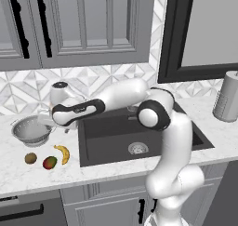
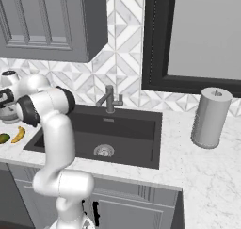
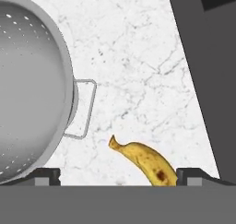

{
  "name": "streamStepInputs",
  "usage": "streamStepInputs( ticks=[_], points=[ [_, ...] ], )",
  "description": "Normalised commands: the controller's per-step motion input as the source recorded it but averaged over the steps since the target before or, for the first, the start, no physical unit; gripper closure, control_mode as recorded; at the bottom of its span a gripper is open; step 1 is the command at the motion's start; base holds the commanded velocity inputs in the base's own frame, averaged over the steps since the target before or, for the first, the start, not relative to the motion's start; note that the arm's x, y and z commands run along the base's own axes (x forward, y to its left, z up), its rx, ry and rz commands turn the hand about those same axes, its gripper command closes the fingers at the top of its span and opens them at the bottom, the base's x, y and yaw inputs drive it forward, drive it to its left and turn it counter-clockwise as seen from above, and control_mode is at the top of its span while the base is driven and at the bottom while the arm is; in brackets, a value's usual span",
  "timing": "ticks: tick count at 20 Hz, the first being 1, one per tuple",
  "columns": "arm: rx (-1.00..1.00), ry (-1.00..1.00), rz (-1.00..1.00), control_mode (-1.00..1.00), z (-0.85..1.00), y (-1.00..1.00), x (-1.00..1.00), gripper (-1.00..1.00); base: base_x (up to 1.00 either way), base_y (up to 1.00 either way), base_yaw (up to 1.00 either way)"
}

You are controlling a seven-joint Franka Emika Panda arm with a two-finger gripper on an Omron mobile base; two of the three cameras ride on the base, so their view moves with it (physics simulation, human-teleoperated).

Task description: Put the colander in the sink, put the kiwi, banana, mango in the colander, and turn on the sink faucet and pour water over the colander.

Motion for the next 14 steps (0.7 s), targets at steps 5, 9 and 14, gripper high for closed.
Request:
streamStepInputs(
  ticks=[5,9,14],
  points=[
    [-0.02,0.0,0.0,-1.0,-0.2,0.22,0.41,-1.0,0.0,0.0,0.0],
    [-0.02,0.0,0.0,-1.0,-0.2,0.31,0.5,-1.0,0.0,0.0,0.0],
    [0.0,0.0,0.0,-1.0,-0.29,0.2,0.31,-1.0,0.0,0.0,0.0]
  ],
)
